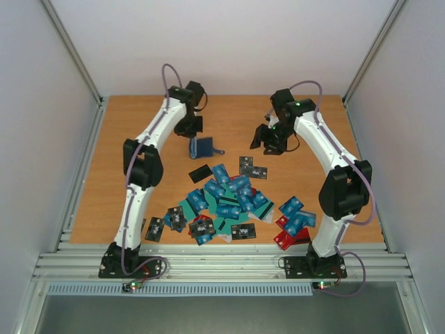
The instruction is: Put the credit cards into the card holder
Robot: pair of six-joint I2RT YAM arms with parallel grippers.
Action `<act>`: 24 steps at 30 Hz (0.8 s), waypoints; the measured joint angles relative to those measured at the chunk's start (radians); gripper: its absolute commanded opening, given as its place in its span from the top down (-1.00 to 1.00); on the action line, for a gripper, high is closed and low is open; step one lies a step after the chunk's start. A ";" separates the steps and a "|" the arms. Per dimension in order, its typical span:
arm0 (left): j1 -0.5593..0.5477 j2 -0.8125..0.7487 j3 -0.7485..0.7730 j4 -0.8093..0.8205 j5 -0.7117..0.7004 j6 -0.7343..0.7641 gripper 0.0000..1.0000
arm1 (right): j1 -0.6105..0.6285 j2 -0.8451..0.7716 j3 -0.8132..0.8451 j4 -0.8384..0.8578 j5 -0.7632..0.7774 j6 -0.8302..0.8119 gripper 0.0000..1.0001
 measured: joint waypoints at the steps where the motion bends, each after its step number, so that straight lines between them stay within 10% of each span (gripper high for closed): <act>1: -0.019 0.014 0.022 -0.018 -0.032 0.006 0.67 | 0.000 -0.020 -0.028 0.004 0.002 0.000 -0.12; 9: -0.112 0.068 0.051 -0.082 -0.179 0.018 0.08 | 0.000 -0.101 -0.182 0.035 0.009 0.002 -0.12; 24: -0.088 -0.027 -0.254 0.035 -0.114 -0.001 -0.03 | 0.000 -0.180 -0.232 0.093 -0.017 0.037 -0.12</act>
